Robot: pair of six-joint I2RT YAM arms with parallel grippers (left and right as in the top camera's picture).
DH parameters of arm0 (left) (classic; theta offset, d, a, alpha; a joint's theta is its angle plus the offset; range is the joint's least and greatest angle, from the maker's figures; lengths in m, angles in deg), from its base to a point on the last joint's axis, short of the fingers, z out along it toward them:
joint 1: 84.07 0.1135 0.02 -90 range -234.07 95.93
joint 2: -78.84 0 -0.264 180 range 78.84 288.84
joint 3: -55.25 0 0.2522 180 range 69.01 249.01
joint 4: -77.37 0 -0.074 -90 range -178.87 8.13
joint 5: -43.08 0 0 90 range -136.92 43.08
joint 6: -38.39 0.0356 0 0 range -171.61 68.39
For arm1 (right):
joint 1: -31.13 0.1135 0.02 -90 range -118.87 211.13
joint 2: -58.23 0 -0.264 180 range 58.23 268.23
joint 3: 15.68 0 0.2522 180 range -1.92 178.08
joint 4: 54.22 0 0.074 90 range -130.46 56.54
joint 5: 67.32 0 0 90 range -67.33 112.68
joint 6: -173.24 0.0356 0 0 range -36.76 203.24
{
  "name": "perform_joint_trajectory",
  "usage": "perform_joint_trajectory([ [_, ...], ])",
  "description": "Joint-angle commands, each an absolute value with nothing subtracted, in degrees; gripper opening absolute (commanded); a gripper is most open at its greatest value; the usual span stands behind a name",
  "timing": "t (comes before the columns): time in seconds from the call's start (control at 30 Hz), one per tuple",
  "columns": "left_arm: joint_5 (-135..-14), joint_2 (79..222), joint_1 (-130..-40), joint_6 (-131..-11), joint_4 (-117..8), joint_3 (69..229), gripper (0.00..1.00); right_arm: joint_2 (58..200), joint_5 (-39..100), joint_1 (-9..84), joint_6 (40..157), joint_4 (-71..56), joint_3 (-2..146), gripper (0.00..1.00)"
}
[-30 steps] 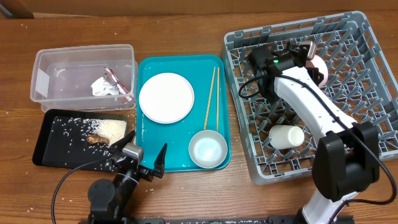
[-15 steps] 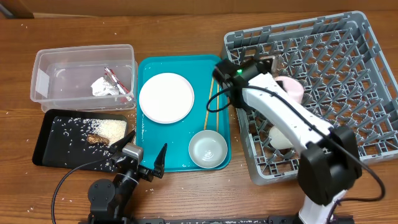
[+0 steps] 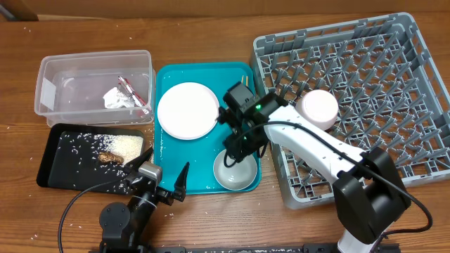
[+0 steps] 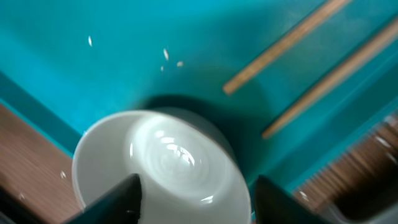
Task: Sort waste into correct bins and load items into the dishwasher
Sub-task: 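Grasp the white bowl on the teal tray with the right gripper, then place the white bowl in the dish rack beside the pink bowl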
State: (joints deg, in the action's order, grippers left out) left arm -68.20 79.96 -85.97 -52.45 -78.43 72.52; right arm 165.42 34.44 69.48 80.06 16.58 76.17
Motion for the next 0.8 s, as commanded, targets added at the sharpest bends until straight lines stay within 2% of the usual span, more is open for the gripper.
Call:
perform_joint_trajectory([
  [0.0,-69.01,79.46,-86.23,-51.77,-78.45,72.39,1.00,164.70,35.10,69.32,78.29,13.82,72.15,0.38],
  [0.1,-69.01,79.46,-86.23,-51.77,-78.47,72.39,1.00,164.70,33.77,69.30,78.31,12.95,71.32,0.29],
  [0.13,-69.01,79.46,-86.23,-51.77,-78.47,72.39,1.00,164.70,33.64,69.30,78.33,12.71,71.25,0.15],
  [0.17,-69.01,79.46,-86.23,-51.77,-78.47,72.39,1.00,164.70,33.61,69.32,78.55,12.69,71.27,0.07],
  [0.43,-69.01,79.46,-86.23,-51.77,-78.45,72.39,1.00,162.80,30.29,69.26,84.25,16.10,75.49,0.04],
  [0.5,-69.01,79.46,-86.23,-51.77,-78.47,72.39,1.00,159.26,23.14,69.26,90.16,18.35,79.90,0.04],
  [0.57,-69.01,79.46,-86.23,-51.77,-78.45,72.39,1.00,154.30,8.02,68.75,99.82,21.01,84.49,0.04],
  [0.6,-69.01,79.46,-86.23,-51.77,-78.47,72.39,1.00,150.17,-6.17,67.64,106.18,21.84,86.66,0.04],
  [0.7,-69.03,79.46,-86.23,-51.77,-78.45,72.39,1.00,145.16,-29.42,63.60,111.25,21.65,86.83,0.04],
  [0.77,-69.01,79.46,-86.23,-51.77,-78.47,72.39,1.00,145.01,-36.39,60.03,111.38,22.26,86.81,0.04],
])
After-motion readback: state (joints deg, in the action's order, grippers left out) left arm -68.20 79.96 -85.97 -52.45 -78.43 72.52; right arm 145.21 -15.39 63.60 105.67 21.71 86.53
